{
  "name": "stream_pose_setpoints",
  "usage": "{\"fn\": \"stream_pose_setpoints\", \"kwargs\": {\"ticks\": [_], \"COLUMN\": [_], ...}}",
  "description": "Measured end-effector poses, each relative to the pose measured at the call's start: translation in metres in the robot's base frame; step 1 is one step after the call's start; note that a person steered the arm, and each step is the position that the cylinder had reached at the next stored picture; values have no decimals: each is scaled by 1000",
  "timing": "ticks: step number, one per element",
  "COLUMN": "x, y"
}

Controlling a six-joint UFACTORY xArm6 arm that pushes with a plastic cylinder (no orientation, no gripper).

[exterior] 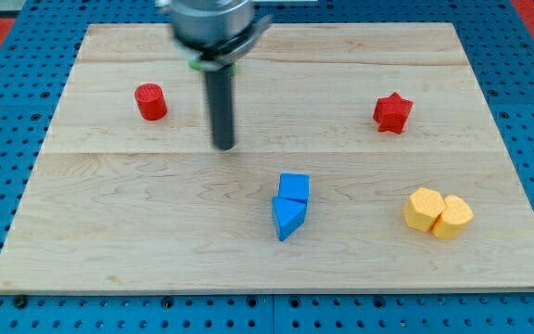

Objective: Move your arm towards center left

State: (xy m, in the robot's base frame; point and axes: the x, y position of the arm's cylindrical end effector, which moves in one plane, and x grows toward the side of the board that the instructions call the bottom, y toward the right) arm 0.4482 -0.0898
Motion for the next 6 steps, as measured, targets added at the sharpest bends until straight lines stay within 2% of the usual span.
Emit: {"fn": "stream_pose_setpoints", "kwargs": {"ticks": [1,2,6], "x": [-10,-20,-28], "y": [-103,-143,-141]}}
